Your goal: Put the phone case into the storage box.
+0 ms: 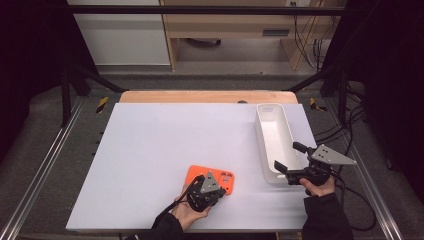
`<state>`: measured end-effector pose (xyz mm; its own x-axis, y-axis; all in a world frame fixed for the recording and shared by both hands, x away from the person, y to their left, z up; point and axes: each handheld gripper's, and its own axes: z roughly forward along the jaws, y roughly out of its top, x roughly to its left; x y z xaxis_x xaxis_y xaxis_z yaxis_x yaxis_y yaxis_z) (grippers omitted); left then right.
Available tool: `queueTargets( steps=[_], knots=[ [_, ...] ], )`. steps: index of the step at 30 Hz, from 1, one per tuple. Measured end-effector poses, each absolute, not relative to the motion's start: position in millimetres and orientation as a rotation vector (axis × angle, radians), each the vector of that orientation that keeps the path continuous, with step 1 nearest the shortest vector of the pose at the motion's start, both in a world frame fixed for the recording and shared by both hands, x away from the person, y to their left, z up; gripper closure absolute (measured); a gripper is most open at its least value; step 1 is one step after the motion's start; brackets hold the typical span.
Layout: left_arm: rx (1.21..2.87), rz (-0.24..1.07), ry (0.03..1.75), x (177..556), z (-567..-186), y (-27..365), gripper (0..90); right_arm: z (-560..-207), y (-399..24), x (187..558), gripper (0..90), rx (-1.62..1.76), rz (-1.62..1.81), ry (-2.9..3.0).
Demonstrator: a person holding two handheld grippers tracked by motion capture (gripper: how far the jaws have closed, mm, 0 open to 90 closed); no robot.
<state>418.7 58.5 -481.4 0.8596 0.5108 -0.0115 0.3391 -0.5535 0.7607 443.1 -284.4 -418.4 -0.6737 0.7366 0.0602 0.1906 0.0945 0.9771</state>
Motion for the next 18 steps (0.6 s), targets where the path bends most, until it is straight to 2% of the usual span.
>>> queueTargets(
  steps=[18],
  knots=[
    [2.208, 0.302, 0.635, 443.5, -481.1, 51.9, 89.8, -419.4, -283.9, 443.7, 0.5, 0.906, 1.608, 1.936]
  ],
)
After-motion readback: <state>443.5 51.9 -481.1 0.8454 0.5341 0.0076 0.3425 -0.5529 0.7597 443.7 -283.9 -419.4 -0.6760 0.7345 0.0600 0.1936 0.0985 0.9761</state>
